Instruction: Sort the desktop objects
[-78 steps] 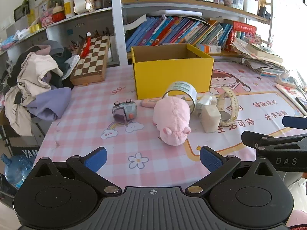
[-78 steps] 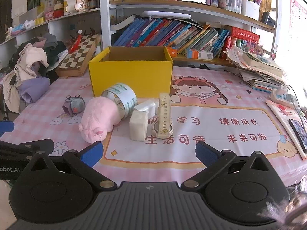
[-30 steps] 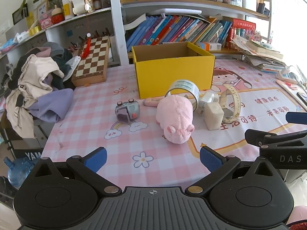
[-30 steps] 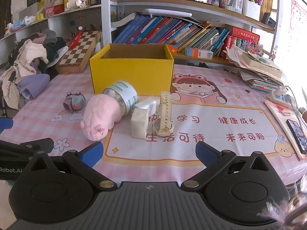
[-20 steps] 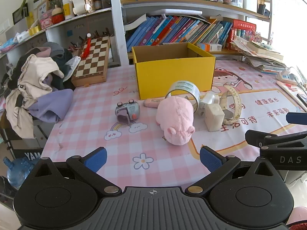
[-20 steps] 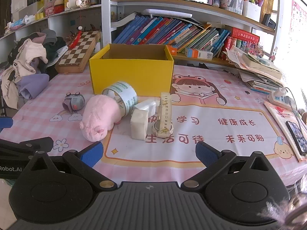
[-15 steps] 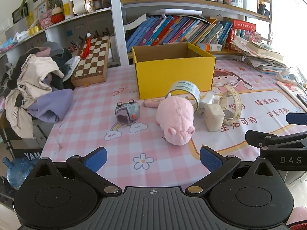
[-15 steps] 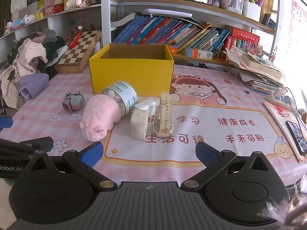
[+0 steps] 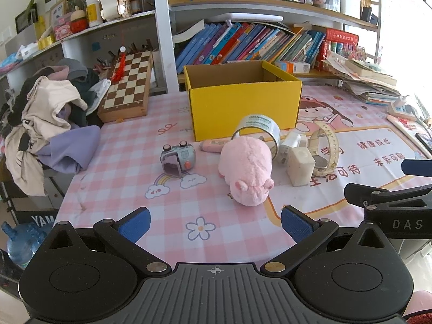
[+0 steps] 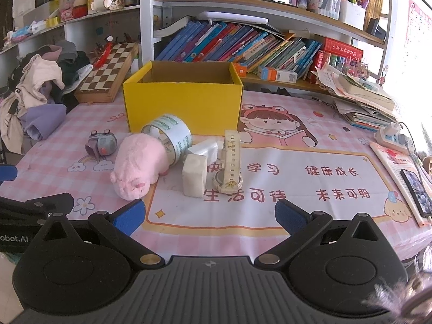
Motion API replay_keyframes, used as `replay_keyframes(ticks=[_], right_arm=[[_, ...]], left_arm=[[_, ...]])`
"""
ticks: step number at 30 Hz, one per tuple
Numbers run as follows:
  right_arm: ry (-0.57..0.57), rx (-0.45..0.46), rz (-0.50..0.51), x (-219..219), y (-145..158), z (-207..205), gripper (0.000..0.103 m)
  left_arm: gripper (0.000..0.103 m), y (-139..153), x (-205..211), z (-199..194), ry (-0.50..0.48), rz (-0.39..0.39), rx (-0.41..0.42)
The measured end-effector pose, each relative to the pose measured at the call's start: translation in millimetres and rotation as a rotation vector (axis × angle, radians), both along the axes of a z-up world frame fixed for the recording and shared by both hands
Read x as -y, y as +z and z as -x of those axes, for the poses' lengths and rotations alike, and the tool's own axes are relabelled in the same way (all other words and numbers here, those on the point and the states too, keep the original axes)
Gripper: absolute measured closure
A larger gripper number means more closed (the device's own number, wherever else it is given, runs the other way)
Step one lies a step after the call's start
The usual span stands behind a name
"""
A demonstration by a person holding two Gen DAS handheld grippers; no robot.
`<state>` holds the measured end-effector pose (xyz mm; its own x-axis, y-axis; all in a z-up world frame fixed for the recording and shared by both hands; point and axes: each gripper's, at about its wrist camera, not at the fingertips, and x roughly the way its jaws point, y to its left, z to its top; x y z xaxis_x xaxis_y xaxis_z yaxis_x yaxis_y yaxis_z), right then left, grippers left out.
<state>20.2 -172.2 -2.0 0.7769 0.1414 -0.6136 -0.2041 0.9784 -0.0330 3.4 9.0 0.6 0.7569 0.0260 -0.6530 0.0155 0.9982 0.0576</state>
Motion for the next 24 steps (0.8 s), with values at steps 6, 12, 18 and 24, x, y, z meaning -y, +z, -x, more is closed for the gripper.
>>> replay_keyframes(ticks=[6, 12, 18, 24], right_arm=[[0.004, 0.007, 0.001, -2.4, 1.4, 1.1, 0.0], [0.005, 0.012, 0.005, -4.2, 3.1, 0.0, 0.0], [0.003, 0.003, -0.001, -3.9, 3.5, -3.1, 0.0], [0.019, -0.009, -0.006, -7.4, 1.8, -7.4, 0.0]], left_arm=[[0.0, 0.0, -2.7, -0.8, -0.001, 0.007, 0.004], [0.0, 0.9, -5.3, -2.4, -0.002, 0.014, 0.011], [0.0, -1.0, -5.2, -4.5, -0.004, 0.017, 0.0], [0.0, -2.9, -10.1, -5.5, 0.007, 0.035, -0.01]])
